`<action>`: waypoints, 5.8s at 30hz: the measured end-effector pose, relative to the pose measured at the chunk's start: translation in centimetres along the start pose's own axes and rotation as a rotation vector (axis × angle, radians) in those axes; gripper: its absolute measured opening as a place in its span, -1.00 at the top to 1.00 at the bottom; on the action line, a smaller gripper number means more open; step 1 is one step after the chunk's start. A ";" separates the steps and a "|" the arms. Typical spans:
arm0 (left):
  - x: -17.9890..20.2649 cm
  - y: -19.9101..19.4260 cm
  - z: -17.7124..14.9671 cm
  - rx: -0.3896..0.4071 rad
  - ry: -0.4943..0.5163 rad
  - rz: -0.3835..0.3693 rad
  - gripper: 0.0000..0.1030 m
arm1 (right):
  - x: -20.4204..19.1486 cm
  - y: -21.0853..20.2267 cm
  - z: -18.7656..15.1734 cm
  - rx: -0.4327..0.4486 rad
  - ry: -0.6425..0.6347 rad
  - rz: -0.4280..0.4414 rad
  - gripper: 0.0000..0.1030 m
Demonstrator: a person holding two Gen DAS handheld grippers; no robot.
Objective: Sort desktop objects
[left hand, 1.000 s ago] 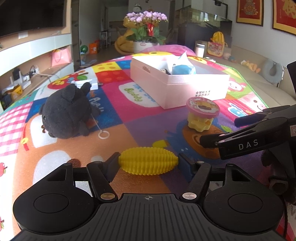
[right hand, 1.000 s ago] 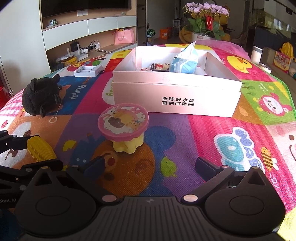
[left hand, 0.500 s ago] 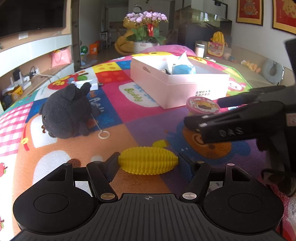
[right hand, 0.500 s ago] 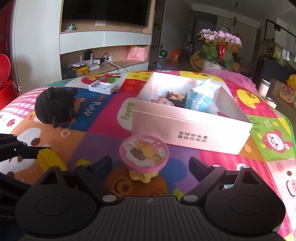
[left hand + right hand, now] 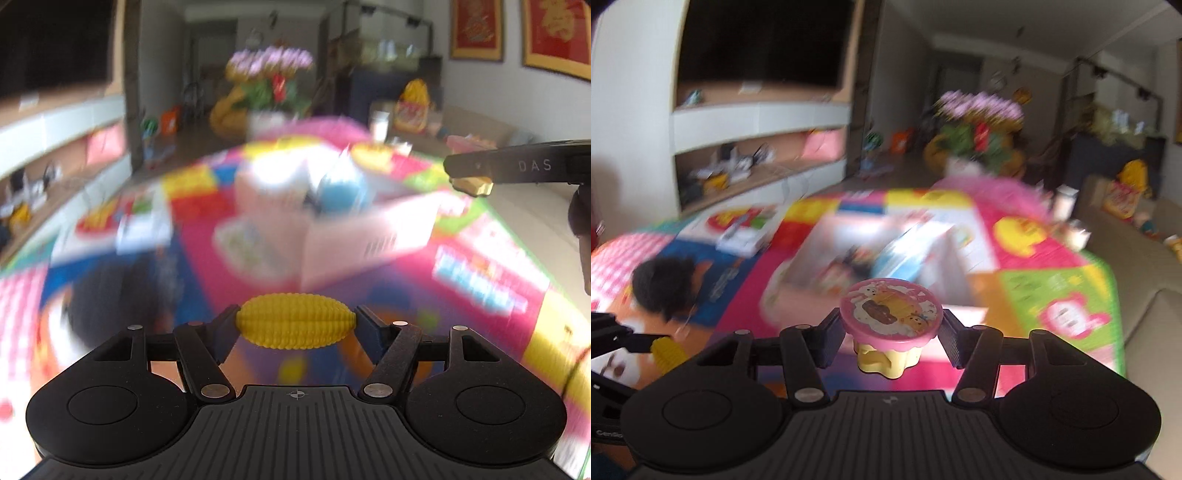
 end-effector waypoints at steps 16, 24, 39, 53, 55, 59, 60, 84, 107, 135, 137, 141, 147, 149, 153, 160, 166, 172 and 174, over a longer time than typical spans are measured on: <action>-2.6 2.0 5.6 0.115 -0.057 0.106 -0.87 | 6.1 -0.3 9.1 0.161 0.075 -0.105 -0.06; -7.3 -0.5 -1.0 0.020 -0.131 0.202 -0.94 | 0.4 9.0 12.1 -0.015 0.084 0.078 -0.23; -12.2 -2.3 -5.9 0.045 -0.336 0.275 -0.95 | -9.0 15.2 12.6 -0.223 0.127 0.263 -0.75; -13.9 -2.7 -6.6 0.077 -0.487 0.260 -0.96 | -23.8 27.8 8.9 -0.401 0.039 0.265 -1.00; -14.2 -2.6 -6.7 0.071 -0.509 0.255 -0.96 | -24.8 28.3 8.7 -0.398 -0.002 0.262 -1.00; -14.1 -2.6 -6.8 0.075 -0.514 0.244 -0.96 | -25.6 28.9 8.3 -0.437 -0.018 0.257 -0.97; -14.0 -2.7 -6.7 0.079 -0.507 0.239 -0.96 | -25.5 28.9 8.1 -0.450 -0.010 0.261 -0.70; -12.6 -1.2 -6.0 0.002 -0.392 0.232 -0.96 | -3.3 3.1 2.7 -0.173 0.041 0.172 -0.61; -5.3 0.8 -0.8 0.069 0.010 0.036 -1.00 | -1.1 3.2 -5.9 -0.127 0.119 0.047 -0.87; -4.7 3.9 -2.9 -0.029 -0.111 0.169 -0.73 | 1.2 3.9 -9.6 -0.208 0.257 -0.034 -1.00; -5.1 4.2 -3.3 -0.052 -0.095 0.180 -0.42 | 0.7 4.0 -9.9 -0.216 0.239 -0.035 -1.00; -5.8 3.3 -3.7 -0.047 -0.067 0.165 -0.37 | 0.3 3.9 -9.7 -0.203 0.221 -0.035 -1.00; -7.4 1.1 -5.1 -0.077 0.087 0.083 -0.50 | 0.1 4.2 -9.8 -0.222 0.211 -0.020 -1.00; -8.0 0.5 -5.5 -0.084 0.140 0.105 -0.67 | -0.2 4.3 -9.8 -0.227 0.196 -0.012 -1.00; -10.0 0.3 -6.0 -0.104 0.062 0.179 -0.84 | -1.1 4.4 -9.8 -0.243 0.158 0.010 -1.00; -11.0 0.1 -6.1 -0.102 -0.029 0.281 -0.89 | -1.0 5.1 -10.2 -0.307 0.156 0.016 -1.00; -11.9 -0.3 -6.4 -0.125 -0.089 0.333 -0.94 | 0.9 5.1 -10.7 -0.324 0.175 -0.015 -1.00; -10.6 -0.7 -7.1 -0.143 -0.184 0.262 -0.99 | 2.2 5.5 -11.2 -0.341 0.255 0.000 -1.00; -9.5 -0.5 -7.1 -0.141 -0.179 0.242 -1.00 | 2.0 5.4 -11.2 -0.336 0.245 -0.012 -1.00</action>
Point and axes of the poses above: each gripper's, at about its wrist camera, not at the fingertips, and y roughly the way its jaws point, x to its right, z to its top, the point moved 6 cm from there along y, roughly the way its jaws point, and after that the axes turned 2 degrees about -y, right-handed, at the moved point
